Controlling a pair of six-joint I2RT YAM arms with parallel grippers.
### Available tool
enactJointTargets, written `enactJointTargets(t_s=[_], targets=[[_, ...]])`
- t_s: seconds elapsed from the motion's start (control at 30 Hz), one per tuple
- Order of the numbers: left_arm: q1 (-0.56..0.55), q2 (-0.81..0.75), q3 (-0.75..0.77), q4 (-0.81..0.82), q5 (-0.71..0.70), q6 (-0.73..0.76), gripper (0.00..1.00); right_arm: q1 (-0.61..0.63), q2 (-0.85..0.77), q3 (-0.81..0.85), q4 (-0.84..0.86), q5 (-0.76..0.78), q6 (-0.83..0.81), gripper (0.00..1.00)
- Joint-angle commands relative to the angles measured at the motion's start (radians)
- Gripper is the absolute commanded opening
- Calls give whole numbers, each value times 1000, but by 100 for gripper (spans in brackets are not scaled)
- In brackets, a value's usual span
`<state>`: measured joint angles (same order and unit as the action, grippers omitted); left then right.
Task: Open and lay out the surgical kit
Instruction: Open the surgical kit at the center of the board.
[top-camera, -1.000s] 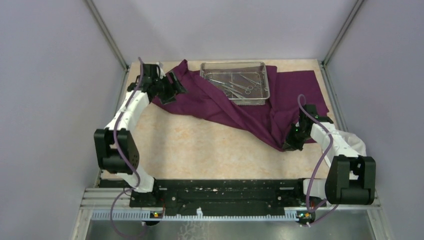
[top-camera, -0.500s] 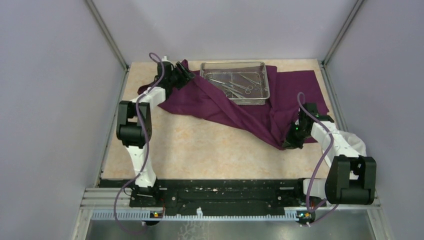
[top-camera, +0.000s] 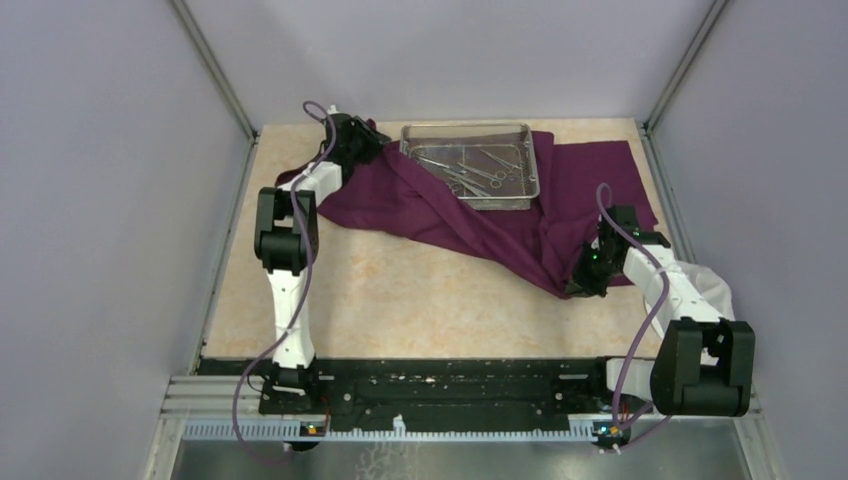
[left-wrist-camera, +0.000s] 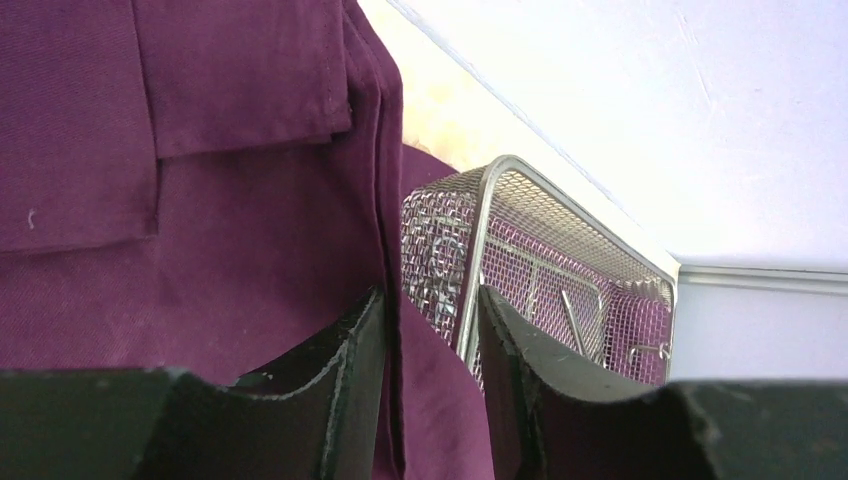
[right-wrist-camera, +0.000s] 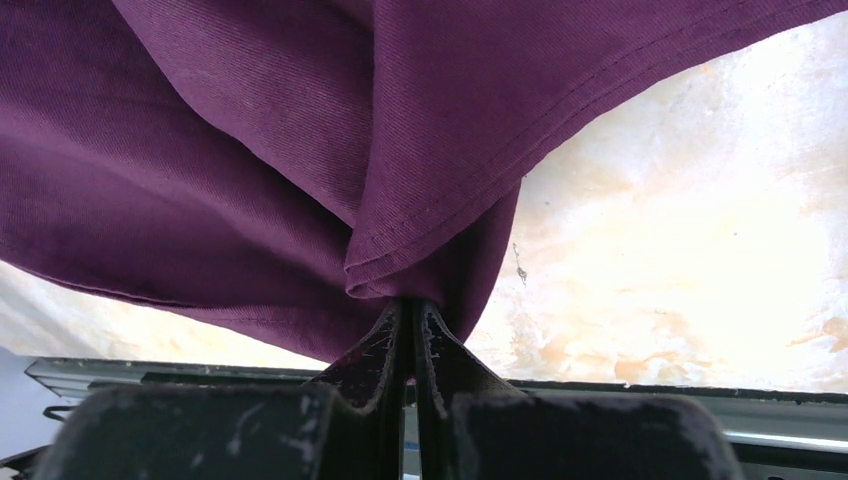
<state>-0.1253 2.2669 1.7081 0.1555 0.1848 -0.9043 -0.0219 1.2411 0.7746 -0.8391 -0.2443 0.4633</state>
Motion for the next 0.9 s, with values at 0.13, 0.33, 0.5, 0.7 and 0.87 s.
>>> enactJointTargets(t_s=[0.13,0.33,0.5,0.7,0.87], targets=[[6,68,121,-32,16,-28,46,0,-27,44,-17,11,-11,0],[14,89,144,-35,15,-21,31,0,-26,55,-26,7,-16,0],[30,4,218,-261,5,157,0,1,-32,88,-94,54,-32,0],[44,-421,-114,-443,-242,379,0,1,-49,139,-217,150,-39,0],[58,-784,-403,-628,-392,368,0,1,-19,183,-314,148,-51,0]])
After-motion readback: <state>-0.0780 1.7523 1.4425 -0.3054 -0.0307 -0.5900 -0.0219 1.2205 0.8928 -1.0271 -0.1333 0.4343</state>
